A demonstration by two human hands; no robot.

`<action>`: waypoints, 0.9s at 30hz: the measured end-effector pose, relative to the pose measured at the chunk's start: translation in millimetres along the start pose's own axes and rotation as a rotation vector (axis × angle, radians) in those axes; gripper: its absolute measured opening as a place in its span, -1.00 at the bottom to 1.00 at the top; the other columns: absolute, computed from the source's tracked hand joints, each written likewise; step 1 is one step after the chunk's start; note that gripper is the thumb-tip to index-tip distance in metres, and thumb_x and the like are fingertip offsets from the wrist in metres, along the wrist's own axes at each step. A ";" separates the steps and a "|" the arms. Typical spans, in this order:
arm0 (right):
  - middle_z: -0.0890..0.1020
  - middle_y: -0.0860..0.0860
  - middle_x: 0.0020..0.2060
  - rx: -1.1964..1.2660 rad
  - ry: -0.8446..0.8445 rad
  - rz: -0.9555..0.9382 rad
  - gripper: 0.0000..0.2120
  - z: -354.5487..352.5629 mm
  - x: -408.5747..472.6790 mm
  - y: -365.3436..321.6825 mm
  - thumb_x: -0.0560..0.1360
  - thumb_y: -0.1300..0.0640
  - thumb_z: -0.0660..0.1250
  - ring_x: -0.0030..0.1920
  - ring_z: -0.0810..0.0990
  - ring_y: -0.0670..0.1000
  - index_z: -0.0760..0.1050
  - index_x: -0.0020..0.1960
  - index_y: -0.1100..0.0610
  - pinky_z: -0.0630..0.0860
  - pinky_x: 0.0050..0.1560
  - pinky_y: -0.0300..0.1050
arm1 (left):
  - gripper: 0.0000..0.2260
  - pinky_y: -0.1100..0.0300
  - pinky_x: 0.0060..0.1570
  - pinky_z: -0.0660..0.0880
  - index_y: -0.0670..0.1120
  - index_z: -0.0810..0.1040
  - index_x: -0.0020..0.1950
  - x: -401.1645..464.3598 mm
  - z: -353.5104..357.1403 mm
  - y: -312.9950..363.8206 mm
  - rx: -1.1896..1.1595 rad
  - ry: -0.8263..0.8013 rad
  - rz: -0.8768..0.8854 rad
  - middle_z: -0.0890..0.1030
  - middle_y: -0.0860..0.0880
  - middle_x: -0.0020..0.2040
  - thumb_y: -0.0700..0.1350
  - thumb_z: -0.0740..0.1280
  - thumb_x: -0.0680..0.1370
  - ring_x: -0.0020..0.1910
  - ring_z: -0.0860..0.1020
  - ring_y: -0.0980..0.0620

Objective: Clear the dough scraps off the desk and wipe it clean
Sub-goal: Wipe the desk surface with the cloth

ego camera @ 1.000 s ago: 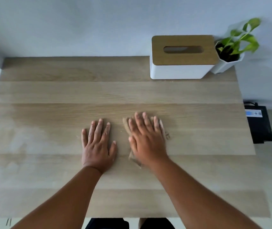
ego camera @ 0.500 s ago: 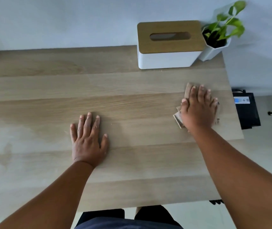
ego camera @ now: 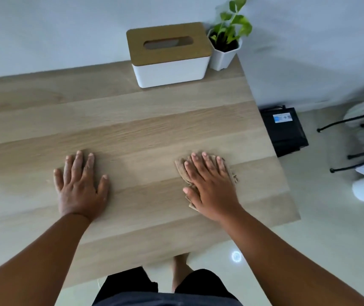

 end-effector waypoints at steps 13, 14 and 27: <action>-0.03 0.04 0.67 -0.026 -0.103 0.489 -0.32 -14.3 -56.1 107.0 0.63 -0.29 -0.22 0.67 -0.07 0.20 -0.08 0.68 -0.02 -0.06 0.61 0.31 | -0.27 -0.26 0.60 -0.07 0.01 0.20 0.66 -72.0 5.3 67.9 0.030 -0.197 -0.042 0.05 -0.08 0.70 0.31 -0.04 0.55 0.68 -0.04 -0.17; -0.05 0.04 0.67 -0.013 -0.100 0.448 -0.33 -14.8 -51.1 96.0 0.63 -0.28 -0.20 0.67 -0.08 0.19 -0.07 0.68 -0.03 -0.07 0.61 0.31 | -0.26 -0.29 0.59 -0.03 0.02 0.22 0.66 -85.9 6.3 79.1 0.038 -0.219 -0.024 0.07 -0.08 0.69 0.32 -0.05 0.54 0.67 -0.02 -0.19; 0.11 0.04 0.67 0.019 -0.069 -0.011 -0.30 -4.7 -107.6 66.1 0.61 -0.23 0.16 0.67 0.02 0.14 0.11 0.67 0.02 0.14 0.57 0.33 | -0.20 -0.33 0.50 0.21 0.07 0.25 0.64 -120.7 -2.7 111.7 0.209 -0.332 0.190 0.18 -0.12 0.67 0.44 0.00 0.48 0.63 0.17 -0.24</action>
Point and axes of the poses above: each hand's wrist, its own x-axis towards the middle knuckle, its own z-axis out of the palm, y = z × x, the point moved 1 cm from there along x, towards the middle knuckle
